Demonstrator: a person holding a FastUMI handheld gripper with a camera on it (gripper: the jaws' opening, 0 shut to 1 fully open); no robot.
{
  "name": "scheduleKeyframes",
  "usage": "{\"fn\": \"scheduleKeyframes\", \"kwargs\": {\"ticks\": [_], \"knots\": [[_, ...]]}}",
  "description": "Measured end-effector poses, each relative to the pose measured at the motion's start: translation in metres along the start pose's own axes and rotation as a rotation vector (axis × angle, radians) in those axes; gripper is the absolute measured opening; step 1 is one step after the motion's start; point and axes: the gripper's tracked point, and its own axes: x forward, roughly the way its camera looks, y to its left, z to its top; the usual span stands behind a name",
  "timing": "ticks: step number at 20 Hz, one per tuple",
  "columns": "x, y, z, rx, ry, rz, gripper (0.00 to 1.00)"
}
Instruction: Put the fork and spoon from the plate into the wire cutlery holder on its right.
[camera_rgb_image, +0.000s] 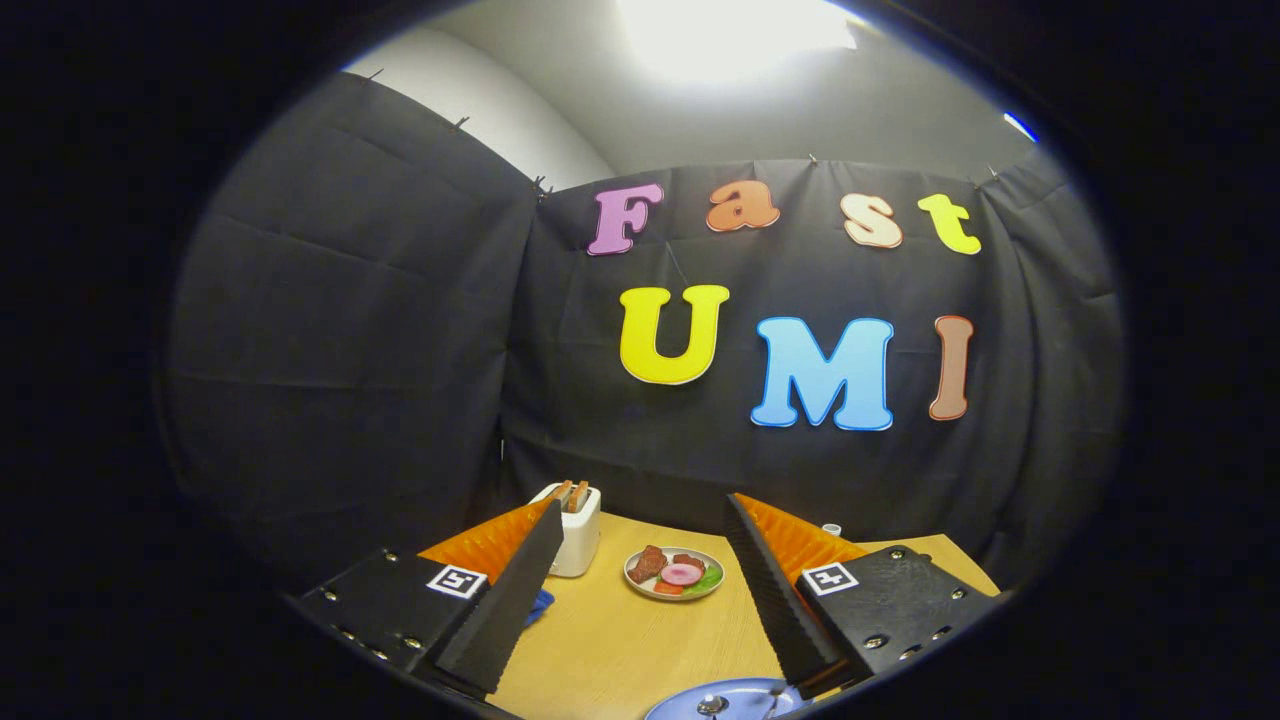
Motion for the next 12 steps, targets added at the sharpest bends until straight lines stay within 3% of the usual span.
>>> {"fn": "scheduleKeyframes", "kwargs": {"ticks": [12], "knots": [[-0.008,-0.021,-0.004,0.002,0.024,-0.087,0.99]]}}
